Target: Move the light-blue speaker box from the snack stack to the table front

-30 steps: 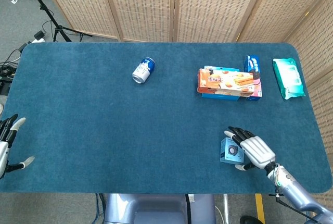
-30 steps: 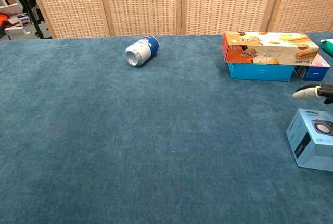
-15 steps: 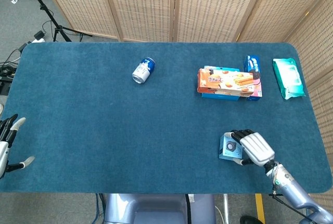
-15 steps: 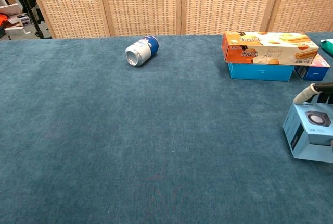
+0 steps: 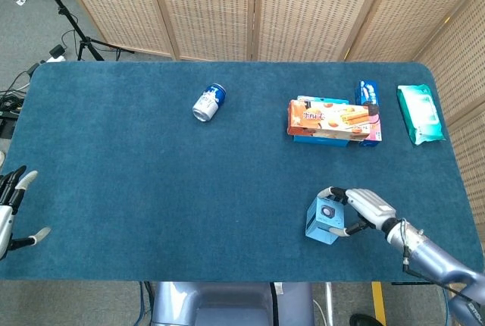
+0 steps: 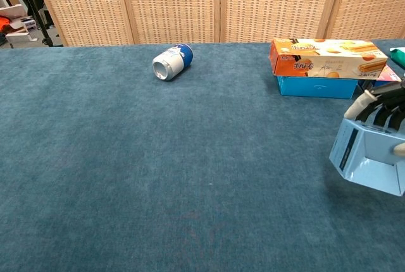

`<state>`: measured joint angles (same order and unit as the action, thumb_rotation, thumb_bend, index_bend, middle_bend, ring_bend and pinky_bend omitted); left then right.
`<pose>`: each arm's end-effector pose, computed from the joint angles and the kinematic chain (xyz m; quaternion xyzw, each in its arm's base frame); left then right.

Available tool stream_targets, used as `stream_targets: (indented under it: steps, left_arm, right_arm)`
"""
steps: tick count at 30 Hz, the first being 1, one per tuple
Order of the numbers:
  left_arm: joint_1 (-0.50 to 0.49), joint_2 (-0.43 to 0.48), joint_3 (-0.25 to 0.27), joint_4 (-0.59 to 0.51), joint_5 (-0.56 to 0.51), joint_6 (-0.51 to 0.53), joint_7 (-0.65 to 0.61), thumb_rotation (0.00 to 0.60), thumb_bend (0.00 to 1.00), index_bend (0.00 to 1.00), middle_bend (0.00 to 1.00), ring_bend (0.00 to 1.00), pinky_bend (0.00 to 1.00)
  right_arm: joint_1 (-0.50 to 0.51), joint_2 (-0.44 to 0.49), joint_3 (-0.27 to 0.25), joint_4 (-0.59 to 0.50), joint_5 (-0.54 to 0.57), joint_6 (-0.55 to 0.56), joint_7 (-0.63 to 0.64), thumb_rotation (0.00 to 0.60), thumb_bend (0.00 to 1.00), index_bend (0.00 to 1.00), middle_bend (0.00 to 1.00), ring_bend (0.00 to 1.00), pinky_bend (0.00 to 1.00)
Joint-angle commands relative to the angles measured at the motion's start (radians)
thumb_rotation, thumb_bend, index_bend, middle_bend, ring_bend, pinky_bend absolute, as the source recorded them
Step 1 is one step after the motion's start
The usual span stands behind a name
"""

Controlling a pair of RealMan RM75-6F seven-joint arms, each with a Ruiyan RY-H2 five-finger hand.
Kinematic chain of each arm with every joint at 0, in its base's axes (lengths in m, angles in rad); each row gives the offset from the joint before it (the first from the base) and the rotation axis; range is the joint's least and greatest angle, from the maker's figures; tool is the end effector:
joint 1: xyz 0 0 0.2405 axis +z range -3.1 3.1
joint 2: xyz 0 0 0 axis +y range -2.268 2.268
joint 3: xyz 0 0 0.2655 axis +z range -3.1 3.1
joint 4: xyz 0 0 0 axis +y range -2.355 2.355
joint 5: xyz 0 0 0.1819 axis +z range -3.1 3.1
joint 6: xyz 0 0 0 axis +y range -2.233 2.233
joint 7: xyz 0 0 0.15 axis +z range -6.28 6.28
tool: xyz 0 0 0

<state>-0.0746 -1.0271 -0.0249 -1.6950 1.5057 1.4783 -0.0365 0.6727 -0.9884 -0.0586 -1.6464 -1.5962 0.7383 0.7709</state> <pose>-0.3015 0.1768 0.2062 -0.5943 -0.4064 -0.3862 0.5766 -0.2330 -0.2926 0.1247 0.6824 -0.6146 0.3049 0.2522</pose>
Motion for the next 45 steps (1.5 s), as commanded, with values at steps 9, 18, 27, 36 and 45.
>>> stream_targets:
  steps: [9,18,27,36,45]
  left_arm:
    - [-0.001,0.001,-0.001,-0.001,-0.002,-0.002,0.001,0.600,0.00,0.00,0.00,0.00,0.00]
    - [-0.003,-0.006,-0.003,0.007,0.000,0.000,0.004,0.600,0.00,0.00,0.00,0.00,0.00]
    - [0.001,-0.003,-0.001,0.004,0.006,0.008,-0.006,0.600,0.00,0.00,0.00,0.00,0.00]
    - [0.009,-0.028,-0.017,0.020,-0.002,0.043,0.039,0.600,0.00,0.00,0.00,0.00,0.00]
    - [0.014,-0.072,-0.041,0.055,-0.009,0.084,0.078,0.600,0.00,0.00,0.00,0.00,0.00]
  right_arm:
    - [0.199,-0.037,-0.086,0.118,-0.087,-0.262,0.432,0.600,0.53,0.37,0.38,0.32,0.32]
    - [0.163,-0.058,-0.092,0.203,-0.086,-0.130,0.391,0.600,0.21,0.02,0.00,0.00,0.12]
    - [0.108,-0.003,-0.071,0.145,-0.041,-0.016,0.297,0.600,0.19,0.01,0.00,0.00,0.11]
    - [-0.204,-0.059,0.021,0.106,0.047,0.542,-0.408,0.600,0.00,0.01,0.00,0.00,0.01]
    - [-0.357,-0.220,0.049,0.166,0.073,0.764,-0.719,0.600,0.00,0.00,0.00,0.00,0.00]
